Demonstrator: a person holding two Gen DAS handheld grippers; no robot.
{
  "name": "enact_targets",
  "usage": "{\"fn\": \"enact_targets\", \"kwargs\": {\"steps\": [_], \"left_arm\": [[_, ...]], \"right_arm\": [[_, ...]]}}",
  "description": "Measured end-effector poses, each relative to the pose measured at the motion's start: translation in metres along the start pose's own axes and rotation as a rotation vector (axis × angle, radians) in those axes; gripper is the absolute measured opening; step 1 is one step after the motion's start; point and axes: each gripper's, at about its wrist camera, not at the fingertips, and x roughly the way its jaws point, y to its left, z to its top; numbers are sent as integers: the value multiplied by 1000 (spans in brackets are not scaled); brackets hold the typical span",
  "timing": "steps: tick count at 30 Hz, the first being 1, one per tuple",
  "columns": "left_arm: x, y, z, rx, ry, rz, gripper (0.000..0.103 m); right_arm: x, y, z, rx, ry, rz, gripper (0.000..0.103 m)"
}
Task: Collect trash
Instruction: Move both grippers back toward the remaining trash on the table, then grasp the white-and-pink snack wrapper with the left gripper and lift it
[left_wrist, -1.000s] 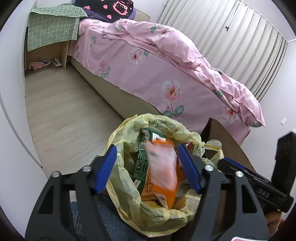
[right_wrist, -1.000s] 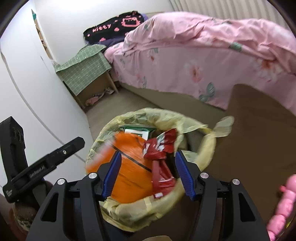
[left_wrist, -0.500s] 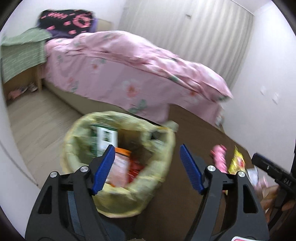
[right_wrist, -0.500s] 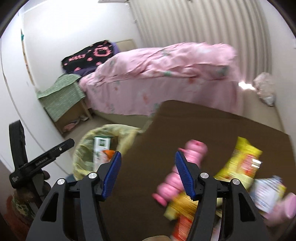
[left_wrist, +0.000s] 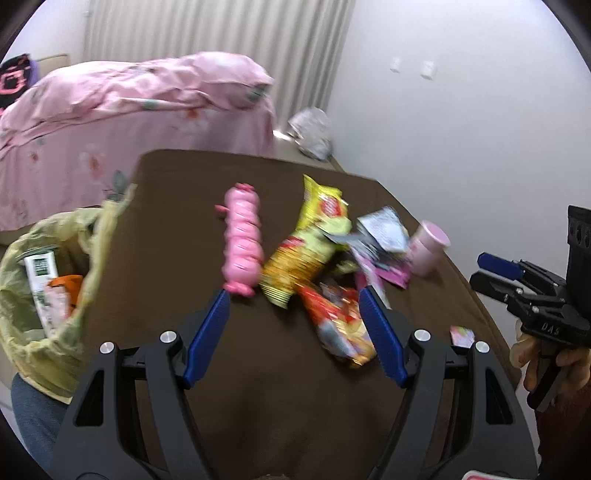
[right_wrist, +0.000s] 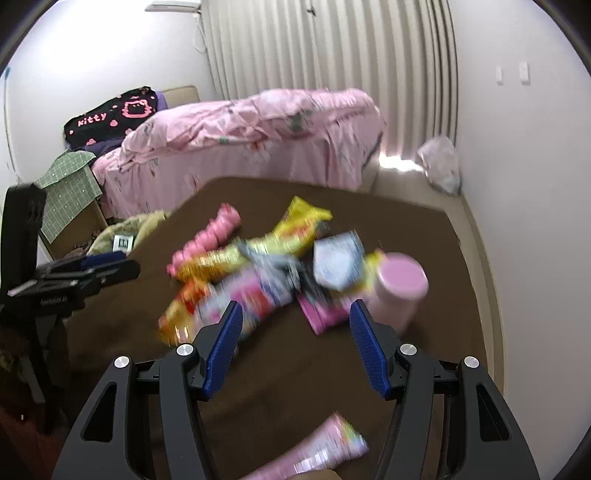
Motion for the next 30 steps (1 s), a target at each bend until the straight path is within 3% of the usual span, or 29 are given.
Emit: {"fn": "enact_targets", "kwargs": {"steps": [4,7,10,14,16,18,21,24,28,30], "left_arm": [[10,-18,-4,17,31,-33,69],[19,-29,-1,6,62,-89,69],[35,-47,6,34,92,-124,69],[68,-63,18,65,124,-71,67],[85,-67,19,61,173,-61,54],[91,-68,16,81,197,-31,24],[85,-61,11,79,193,-20,7],[65,-51,8,73,166,-25,4],[37,-39,6,81,130,-11,4],[29,-33,6,66,119,-35,11]], "right_arm": [[-7,1,-36,6,76,15,57],[-6,10,-57,-45,107,-49,57],[-5,1,-72,20,119,-36,57],[-6,-3,-78,63,119,-39,58],[-4,-4,-79,72,134,-37,61],[-3,-6,-80,83,151,-7,61],[1,-6,-85,104,183,18,61],[8,-3,-89,127,206,48,62],[13,11,-87,69,203,18,62],[15,16,-88,39,205,-16,62]]}}
